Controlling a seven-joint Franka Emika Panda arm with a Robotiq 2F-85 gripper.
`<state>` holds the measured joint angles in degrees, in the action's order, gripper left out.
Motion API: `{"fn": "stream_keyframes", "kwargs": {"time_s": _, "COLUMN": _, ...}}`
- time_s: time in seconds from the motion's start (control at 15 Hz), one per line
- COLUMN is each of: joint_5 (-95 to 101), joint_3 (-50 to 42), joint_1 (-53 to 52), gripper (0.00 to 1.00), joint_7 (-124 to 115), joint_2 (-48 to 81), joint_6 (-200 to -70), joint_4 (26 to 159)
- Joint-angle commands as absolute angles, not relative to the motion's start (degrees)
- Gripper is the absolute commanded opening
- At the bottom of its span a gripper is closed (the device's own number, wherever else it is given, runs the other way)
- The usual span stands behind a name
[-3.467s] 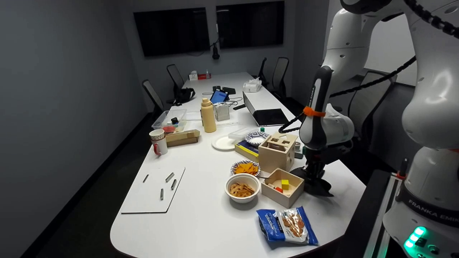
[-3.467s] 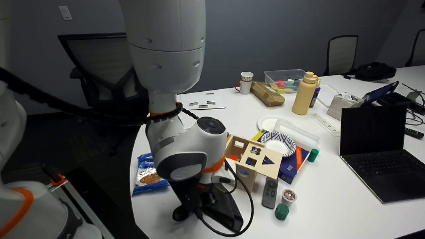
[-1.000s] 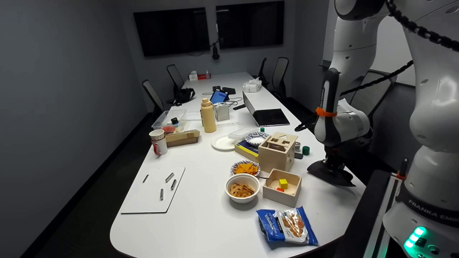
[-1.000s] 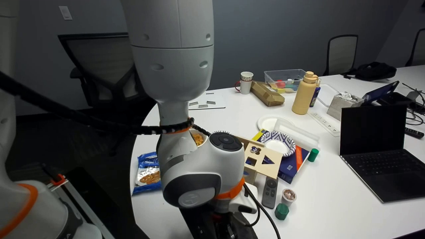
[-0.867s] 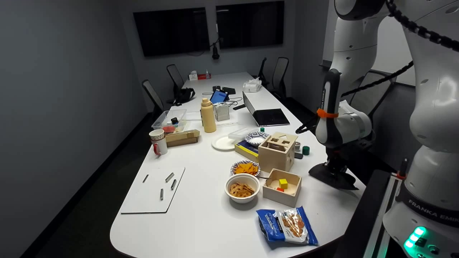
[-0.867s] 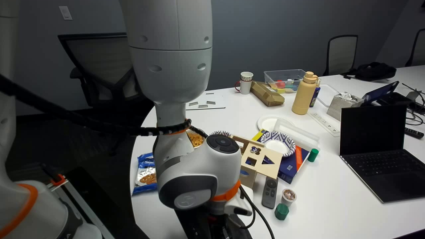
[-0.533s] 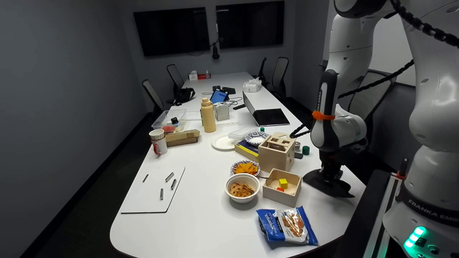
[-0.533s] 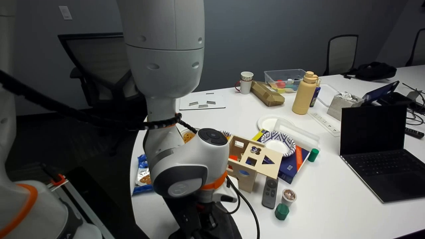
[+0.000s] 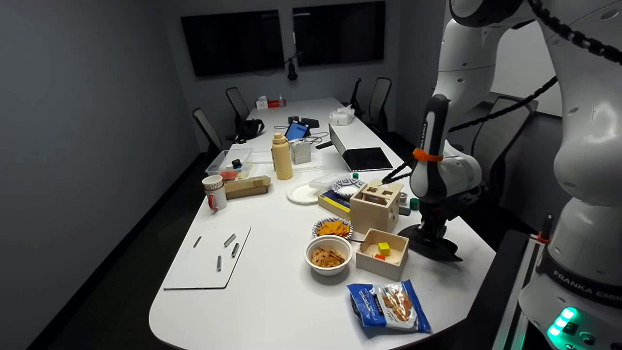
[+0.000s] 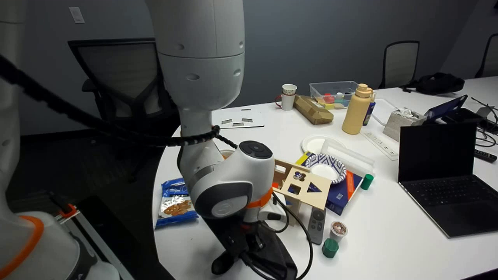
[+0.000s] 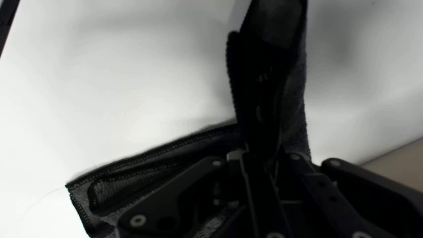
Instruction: Clean the table with the white cloth
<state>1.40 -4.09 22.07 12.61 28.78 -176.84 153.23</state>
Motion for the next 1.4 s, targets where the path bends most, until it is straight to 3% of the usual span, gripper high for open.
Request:
{"fn": "stream_keyframes", "kwargs": {"time_s": 0.0, "joint_5": 1.68, "joint_3": -4.62, "joint_1": 22.56, "gripper": 0.03, "joint_7": 11.96, "joint_2": 31.12, "joint_6": -177.65, "joint_4": 149.43}}
{"fn": "stream_keyframes", "kwargs": {"time_s": 0.6, "joint_5": 2.34, "joint_3": -11.99, "joint_1": 22.69, "gripper": 0.03, "joint_7": 11.99, "joint_2": 32.19, "joint_6": -177.52, "joint_4": 149.93}}
{"fn": "stream_keyframes", "kwargs": {"time_s": 1.33, "joint_5": 1.58, "joint_3": 0.09, "joint_1": 30.58, "gripper": 0.03, "joint_7": 13.27, "joint_2": 23.18, "joint_6": -180.18, "joint_4": 157.95}}
